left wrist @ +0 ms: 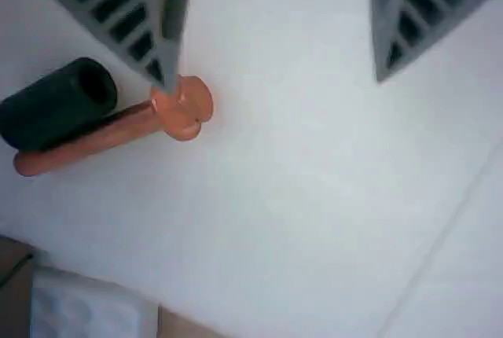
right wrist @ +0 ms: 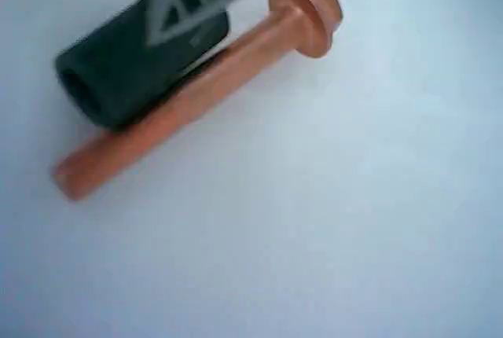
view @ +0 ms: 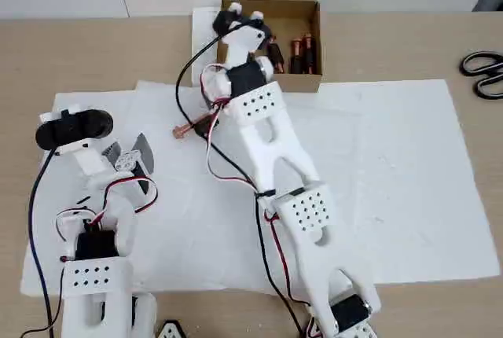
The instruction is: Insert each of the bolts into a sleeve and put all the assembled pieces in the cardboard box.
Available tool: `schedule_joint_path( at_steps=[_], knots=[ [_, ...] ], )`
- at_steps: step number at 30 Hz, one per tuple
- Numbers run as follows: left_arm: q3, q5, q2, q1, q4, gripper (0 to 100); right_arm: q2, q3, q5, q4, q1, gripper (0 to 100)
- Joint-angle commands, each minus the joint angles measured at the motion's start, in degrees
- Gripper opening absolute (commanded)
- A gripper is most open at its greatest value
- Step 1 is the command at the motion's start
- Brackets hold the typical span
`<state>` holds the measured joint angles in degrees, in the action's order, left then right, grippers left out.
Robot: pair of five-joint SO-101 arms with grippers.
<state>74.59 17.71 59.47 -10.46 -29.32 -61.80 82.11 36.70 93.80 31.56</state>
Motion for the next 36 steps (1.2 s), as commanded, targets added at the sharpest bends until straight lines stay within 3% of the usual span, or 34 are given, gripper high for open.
schedule_joint_path(
  at_steps=[1, 9, 25, 36],
  knots=[
    [-0.13, -0.26, 1.23, 0.0, 1.32, 16, -0.4, 2.81, 1.05, -2.68, 1.19, 17.7],
    [-0.13, -0.26, 1.23, 0.0, 1.32, 16, -4.53, 2.81, 6.68, -9.98, 2.24, 17.7],
    [-0.13, -0.26, 1.23, 0.0, 1.32, 16, -5.67, 2.81, 13.63, -4.18, 3.91, 17.7],
    [-0.13, -0.26, 1.23, 0.0, 1.32, 16, -6.29, 2.37, 13.71, -3.82, 3.82, 17.6]
  ],
)
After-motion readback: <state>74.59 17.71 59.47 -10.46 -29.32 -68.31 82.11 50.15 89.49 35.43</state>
